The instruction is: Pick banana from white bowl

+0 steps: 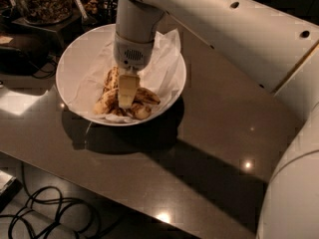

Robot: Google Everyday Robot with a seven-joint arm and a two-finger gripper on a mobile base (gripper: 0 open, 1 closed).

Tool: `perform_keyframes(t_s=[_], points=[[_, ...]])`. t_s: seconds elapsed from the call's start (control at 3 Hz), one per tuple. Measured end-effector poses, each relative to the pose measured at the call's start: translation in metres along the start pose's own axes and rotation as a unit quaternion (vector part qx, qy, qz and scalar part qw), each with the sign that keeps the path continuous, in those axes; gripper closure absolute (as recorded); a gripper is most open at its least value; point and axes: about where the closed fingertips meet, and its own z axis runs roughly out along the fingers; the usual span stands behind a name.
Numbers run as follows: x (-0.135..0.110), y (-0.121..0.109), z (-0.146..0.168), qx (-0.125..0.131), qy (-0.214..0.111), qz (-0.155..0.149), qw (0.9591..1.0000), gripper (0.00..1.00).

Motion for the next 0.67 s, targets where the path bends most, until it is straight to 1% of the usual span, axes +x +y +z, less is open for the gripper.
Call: perform_keyframes(t_s=[0.33,0.67], points=[[0.0076,-0.0034,0.0018,0.007,0.011,0.005,0.9999,0.76],[0.0076,-0.0034,0.0018,0.007,0.011,0.005,0.9999,0.97]])
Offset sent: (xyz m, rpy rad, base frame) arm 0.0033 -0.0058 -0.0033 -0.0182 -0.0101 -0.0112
